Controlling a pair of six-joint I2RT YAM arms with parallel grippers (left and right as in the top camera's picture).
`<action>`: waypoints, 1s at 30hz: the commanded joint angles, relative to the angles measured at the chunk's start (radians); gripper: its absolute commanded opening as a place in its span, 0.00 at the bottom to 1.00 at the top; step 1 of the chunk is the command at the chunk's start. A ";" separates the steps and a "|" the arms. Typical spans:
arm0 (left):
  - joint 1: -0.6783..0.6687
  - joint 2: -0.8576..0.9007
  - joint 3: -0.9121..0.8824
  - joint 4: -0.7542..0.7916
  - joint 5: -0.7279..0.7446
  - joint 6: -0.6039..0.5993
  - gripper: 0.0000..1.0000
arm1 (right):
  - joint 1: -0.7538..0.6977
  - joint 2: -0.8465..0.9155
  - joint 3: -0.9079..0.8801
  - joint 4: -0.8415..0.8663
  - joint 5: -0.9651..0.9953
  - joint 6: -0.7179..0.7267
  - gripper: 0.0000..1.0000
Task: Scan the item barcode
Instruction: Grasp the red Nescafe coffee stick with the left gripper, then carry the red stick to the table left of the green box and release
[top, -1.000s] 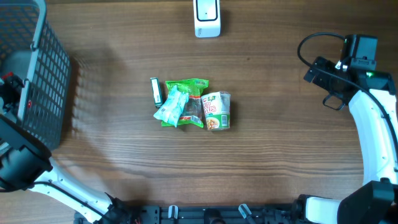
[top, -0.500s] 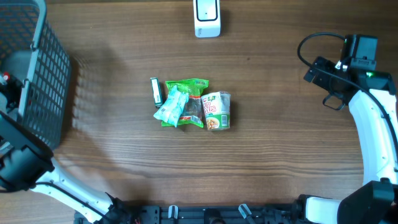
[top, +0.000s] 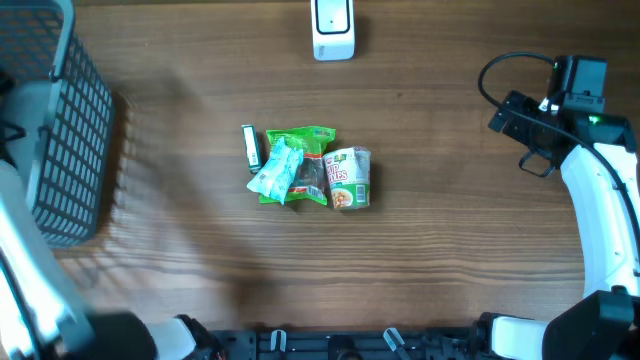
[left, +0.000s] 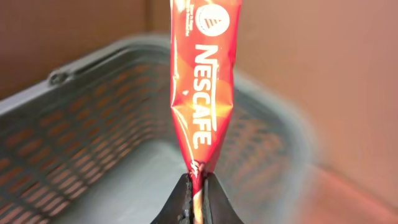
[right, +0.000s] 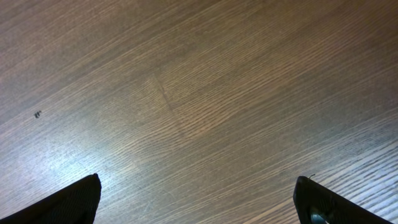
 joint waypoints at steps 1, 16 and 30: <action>-0.131 -0.133 0.002 -0.110 0.010 -0.123 0.04 | 0.000 -0.004 0.021 0.003 0.002 -0.012 1.00; -0.611 0.076 -0.306 -0.407 0.047 -0.131 0.04 | 0.000 -0.004 0.021 0.002 0.002 -0.012 0.99; -0.609 0.169 -0.467 -0.197 0.043 -0.153 0.74 | 0.000 -0.004 0.021 0.002 0.002 -0.012 1.00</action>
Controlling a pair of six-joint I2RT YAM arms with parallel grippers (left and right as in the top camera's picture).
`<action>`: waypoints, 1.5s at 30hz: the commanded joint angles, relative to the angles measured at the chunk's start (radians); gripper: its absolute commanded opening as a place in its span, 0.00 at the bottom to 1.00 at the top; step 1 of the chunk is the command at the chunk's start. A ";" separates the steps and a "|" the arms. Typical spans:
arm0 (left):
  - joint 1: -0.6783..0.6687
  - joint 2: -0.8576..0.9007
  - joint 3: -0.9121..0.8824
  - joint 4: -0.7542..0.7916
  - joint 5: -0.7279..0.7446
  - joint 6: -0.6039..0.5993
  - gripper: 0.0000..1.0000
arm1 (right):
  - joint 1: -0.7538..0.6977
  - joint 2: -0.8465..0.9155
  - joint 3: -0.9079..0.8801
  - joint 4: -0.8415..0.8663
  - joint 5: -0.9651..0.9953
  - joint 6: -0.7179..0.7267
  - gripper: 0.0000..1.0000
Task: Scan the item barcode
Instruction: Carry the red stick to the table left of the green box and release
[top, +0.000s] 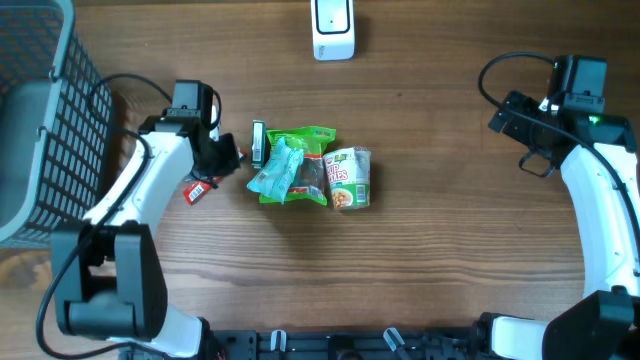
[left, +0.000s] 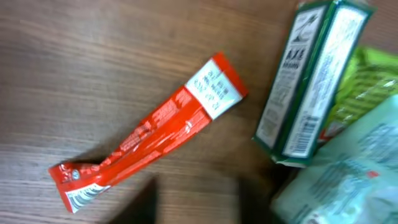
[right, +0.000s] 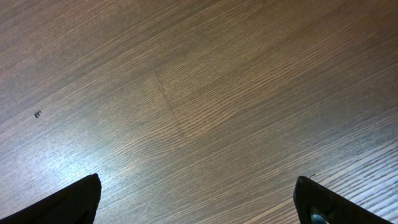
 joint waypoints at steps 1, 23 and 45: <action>0.024 -0.051 0.012 0.013 -0.007 -0.010 0.79 | 0.000 -0.004 0.021 0.003 0.002 -0.012 0.99; 0.174 0.039 -0.133 0.123 -0.138 -0.039 0.32 | 0.000 -0.004 0.021 0.003 0.002 -0.012 1.00; 0.169 -0.121 -0.091 0.081 0.020 -0.038 0.38 | 0.000 -0.004 0.021 0.003 0.002 -0.012 1.00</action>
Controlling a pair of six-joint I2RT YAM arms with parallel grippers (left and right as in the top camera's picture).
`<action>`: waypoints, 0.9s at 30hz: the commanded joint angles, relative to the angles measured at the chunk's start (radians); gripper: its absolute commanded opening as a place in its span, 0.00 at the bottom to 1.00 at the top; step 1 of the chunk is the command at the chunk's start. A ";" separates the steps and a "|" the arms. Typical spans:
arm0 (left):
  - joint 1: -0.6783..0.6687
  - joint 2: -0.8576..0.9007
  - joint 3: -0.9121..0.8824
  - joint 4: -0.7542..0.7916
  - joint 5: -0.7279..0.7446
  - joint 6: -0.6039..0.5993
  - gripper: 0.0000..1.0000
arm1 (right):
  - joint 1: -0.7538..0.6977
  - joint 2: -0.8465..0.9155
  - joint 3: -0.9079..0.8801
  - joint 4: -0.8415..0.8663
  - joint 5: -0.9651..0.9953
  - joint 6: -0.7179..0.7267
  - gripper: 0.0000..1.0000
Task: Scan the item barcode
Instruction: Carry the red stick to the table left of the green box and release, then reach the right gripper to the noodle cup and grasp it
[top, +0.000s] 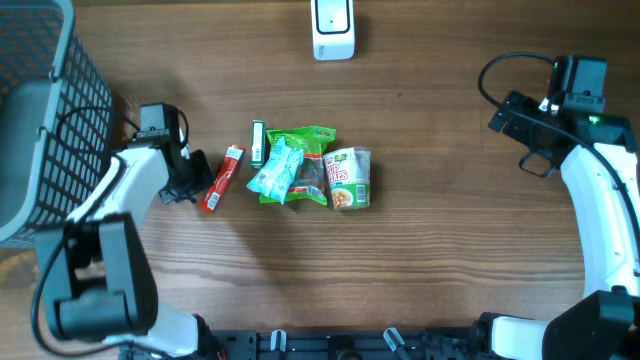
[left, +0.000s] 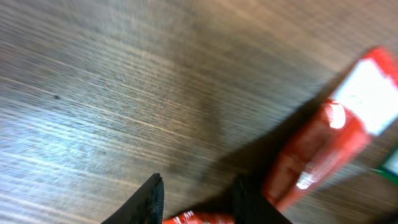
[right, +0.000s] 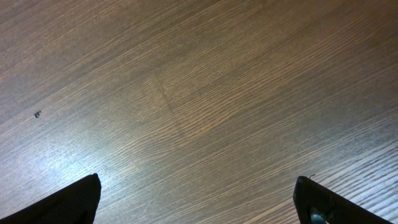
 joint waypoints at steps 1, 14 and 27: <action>-0.002 -0.153 0.062 -0.016 0.016 -0.002 0.45 | 0.000 -0.004 0.021 0.002 0.002 -0.012 1.00; -0.002 -0.377 0.088 -0.010 0.050 -0.002 1.00 | 0.000 -0.004 0.021 0.002 0.002 -0.011 1.00; -0.002 -0.377 0.088 -0.010 0.050 -0.002 1.00 | 0.000 -0.004 0.021 0.077 -0.396 -0.012 1.00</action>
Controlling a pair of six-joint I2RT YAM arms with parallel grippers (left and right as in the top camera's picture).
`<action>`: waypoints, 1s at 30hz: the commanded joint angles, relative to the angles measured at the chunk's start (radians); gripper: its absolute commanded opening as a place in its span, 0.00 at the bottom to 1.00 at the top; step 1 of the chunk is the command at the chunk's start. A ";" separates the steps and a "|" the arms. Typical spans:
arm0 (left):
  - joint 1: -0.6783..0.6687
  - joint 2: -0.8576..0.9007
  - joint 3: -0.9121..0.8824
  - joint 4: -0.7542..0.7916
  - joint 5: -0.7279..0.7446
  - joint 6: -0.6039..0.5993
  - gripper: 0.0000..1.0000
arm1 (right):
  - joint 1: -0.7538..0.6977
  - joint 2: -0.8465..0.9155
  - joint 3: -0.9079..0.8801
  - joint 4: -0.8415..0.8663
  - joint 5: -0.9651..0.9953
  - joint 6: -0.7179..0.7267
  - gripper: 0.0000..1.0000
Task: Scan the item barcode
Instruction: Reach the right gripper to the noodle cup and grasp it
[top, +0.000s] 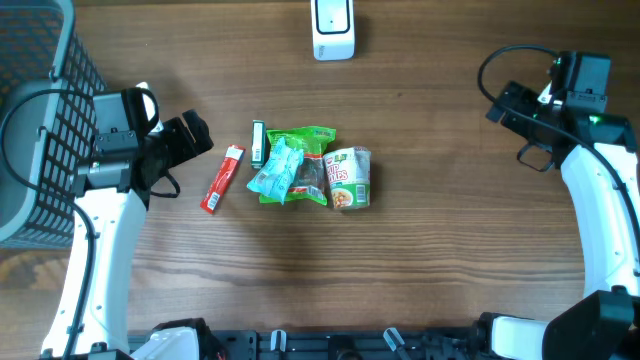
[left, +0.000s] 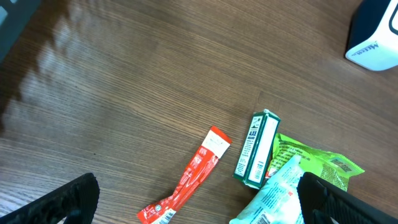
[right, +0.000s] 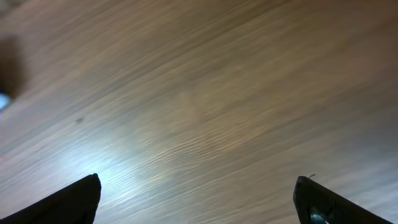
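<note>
A red Nescafe stick (top: 222, 179) lies flat on the wooden table, left of a small green box (top: 258, 143). In the left wrist view the stick (left: 186, 186) runs slantwise below the box (left: 256, 149). My left gripper (top: 190, 140) hovers up and to the left of the stick, open and empty, its fingers (left: 68, 199) wide apart. The white scanner (top: 333, 28) stands at the far edge, seen also as a white corner (left: 376, 37). My right gripper (top: 505, 105) is open over bare wood at the far right (right: 199, 199).
A green bag (top: 305, 160), a pale blue packet (top: 273, 172) and a noodle cup (top: 350, 178) lie bunched right of the green box. A grey mesh basket (top: 45, 110) fills the left edge, close behind my left arm.
My left gripper was low at the stick's lower end; now it is higher and farther left, wide open. The stick has not moved. The right wrist has shifted slightly, its view now blurred.
My left gripper first held the Nescafe stick upright over the basket. Then the stick lay on the table left of the green box, under the gripper. Later it lay nearer the box with the gripper at its lower end. Now the gripper hangs open, clear of it.
</note>
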 joint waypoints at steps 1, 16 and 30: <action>-0.002 -0.002 0.011 0.003 0.015 0.002 1.00 | 0.000 -0.005 0.019 -0.029 -0.326 -0.018 1.00; -0.002 -0.002 0.011 0.003 0.015 0.002 1.00 | 0.356 -0.007 0.156 -0.348 -0.319 -0.114 0.87; -0.002 -0.002 0.011 0.003 0.015 0.002 1.00 | 0.624 0.196 0.272 -0.312 -0.196 -0.072 1.00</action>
